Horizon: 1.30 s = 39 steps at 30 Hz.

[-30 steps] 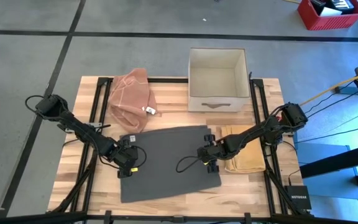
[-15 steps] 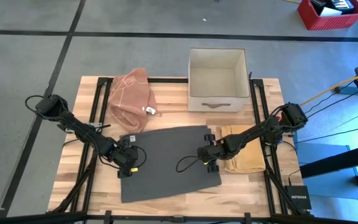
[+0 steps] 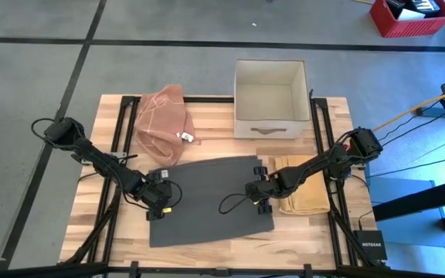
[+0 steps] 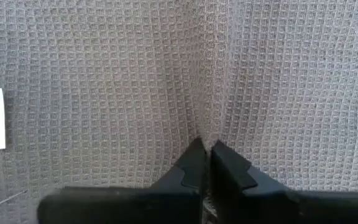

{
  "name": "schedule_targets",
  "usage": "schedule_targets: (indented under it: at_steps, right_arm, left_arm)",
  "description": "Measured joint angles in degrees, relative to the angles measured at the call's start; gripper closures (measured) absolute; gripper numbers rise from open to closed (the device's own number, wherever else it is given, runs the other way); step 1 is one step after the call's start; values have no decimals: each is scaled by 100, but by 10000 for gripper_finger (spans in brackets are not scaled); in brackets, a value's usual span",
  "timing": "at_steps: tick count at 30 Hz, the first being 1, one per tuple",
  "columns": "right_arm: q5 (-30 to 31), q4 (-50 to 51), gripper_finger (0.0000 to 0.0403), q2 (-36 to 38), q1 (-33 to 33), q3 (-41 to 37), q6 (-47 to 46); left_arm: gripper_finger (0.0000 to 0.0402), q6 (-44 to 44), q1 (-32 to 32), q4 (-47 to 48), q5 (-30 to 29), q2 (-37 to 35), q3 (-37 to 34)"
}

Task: Fold towel
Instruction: Fold the gray towel

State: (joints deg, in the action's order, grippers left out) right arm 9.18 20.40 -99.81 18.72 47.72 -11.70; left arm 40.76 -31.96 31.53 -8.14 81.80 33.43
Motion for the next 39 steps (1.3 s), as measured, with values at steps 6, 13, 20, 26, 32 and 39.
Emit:
schedule_targets:
  at_steps: [6,13,20,26,32,39]
  right_arm:
    - [77,132,399,67,0,66,-11]
    - [929,1000,401,601,-4,457,-26]
    - [1521,1681,402,1367,-3,650,-205]
    - [2315,2334,402,1775,-2,1052,-24]
    - [3976,2822,402,1988,-75,1442,306]
    - [4353,2801,402,2081,-350,1486,304]
  left_arm:
    - [398,-58,2,545,1,-128,184]
    - [400,-6,0,2083,-470,-603,945]
    - [401,42,-2,3023,-1387,-1092,1687]
    - [401,-49,97,3655,-2195,-1379,2152]
    - [401,90,269,4375,-3597,-1625,2428]
    - [400,58,506,4463,-4178,-1858,2442]
